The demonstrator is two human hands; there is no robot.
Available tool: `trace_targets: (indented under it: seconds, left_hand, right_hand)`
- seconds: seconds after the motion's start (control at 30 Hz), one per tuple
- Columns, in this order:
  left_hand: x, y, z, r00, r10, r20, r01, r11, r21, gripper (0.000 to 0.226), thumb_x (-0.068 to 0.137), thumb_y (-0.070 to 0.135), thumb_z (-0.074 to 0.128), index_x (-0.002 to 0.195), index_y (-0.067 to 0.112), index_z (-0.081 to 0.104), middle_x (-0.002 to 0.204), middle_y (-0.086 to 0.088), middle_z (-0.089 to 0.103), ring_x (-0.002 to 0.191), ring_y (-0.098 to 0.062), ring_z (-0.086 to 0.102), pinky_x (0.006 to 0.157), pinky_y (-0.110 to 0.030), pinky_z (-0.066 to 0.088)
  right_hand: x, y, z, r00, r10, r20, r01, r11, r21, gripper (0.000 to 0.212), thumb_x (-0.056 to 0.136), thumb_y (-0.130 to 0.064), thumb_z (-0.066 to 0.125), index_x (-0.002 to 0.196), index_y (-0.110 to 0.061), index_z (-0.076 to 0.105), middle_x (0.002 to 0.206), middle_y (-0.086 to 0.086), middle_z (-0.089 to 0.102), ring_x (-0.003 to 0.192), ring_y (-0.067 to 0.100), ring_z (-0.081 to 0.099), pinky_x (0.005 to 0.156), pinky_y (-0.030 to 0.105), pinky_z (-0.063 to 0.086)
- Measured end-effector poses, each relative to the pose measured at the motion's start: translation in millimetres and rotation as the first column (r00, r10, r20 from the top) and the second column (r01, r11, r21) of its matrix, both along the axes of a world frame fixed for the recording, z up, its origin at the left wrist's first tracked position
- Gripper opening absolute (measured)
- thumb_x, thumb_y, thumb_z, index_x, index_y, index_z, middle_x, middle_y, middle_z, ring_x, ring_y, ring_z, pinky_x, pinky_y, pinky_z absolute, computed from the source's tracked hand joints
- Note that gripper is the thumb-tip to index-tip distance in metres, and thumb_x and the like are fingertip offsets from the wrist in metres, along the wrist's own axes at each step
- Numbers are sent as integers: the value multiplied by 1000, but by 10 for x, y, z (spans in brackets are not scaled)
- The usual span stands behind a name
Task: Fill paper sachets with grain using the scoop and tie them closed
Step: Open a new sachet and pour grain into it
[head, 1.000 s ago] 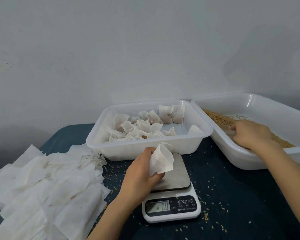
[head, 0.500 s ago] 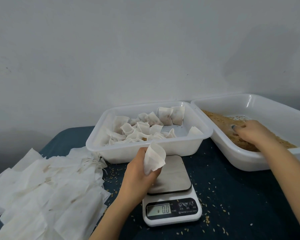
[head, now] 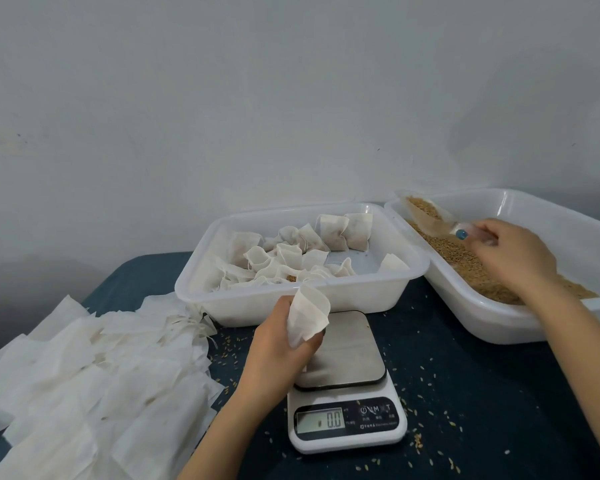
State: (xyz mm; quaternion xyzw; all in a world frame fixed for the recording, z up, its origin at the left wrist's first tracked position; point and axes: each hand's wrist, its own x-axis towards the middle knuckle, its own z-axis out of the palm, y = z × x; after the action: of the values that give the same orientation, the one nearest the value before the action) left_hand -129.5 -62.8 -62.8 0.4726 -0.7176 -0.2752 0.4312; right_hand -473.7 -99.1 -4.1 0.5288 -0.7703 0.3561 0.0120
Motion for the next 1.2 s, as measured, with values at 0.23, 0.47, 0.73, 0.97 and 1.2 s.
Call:
trace_targets:
  seconds: [0.23, 0.47, 0.73, 0.97, 1.2]
  left_hand:
    - [47, -44, -6, 998, 60, -5, -60, 998, 24, 29, 86, 18, 71, 95, 38, 53, 84, 23, 64, 76, 4, 61, 60, -8, 43]
    - [126, -75, 19, 996, 83, -35, -81, 996, 48, 34, 84, 10, 68, 99, 37, 56, 87, 20, 66, 82, 5, 59, 65, -8, 43]
    - [179, -108, 5, 997, 76, -14, -75, 996, 56, 35, 81, 6, 69, 96, 36, 59, 89, 23, 66, 81, -1, 61, 66, -17, 49]
    - [141, -58, 13, 995, 31, 99, -36, 998, 56, 31, 75, 22, 70, 95, 40, 56, 88, 24, 65, 78, 1, 62, 65, -20, 51]
    - [67, 38, 66, 986, 41, 165, -53, 996, 69, 42, 65, 58, 60, 103, 44, 49, 90, 23, 66, 81, 2, 62, 72, -29, 55]
  right_hand:
    - [341, 130, 127, 914, 405, -34, -406, 914, -7, 30, 91, -43, 55, 119, -36, 65, 104, 1, 66, 97, 20, 53, 86, 45, 47]
    - [630, 294, 160, 791, 610, -47, -610, 792, 21, 28, 80, -49, 57, 103, -64, 51, 101, -10, 53, 102, 15, 45, 90, 38, 37]
    - [698, 284, 263, 698, 625, -348, -640, 764, 89, 34, 87, -29, 71, 115, -46, 63, 103, -28, 59, 93, 2, 34, 82, 27, 19]
    - [788, 331, 488, 605, 575, -551, -632, 768, 107, 33, 85, -19, 75, 114, -32, 70, 98, -17, 57, 98, 14, 38, 95, 33, 20]
    - [903, 358, 663, 557, 569, -605, -610, 775, 166, 31, 87, -27, 69, 118, -31, 69, 105, -10, 66, 113, 25, 49, 107, 39, 19]
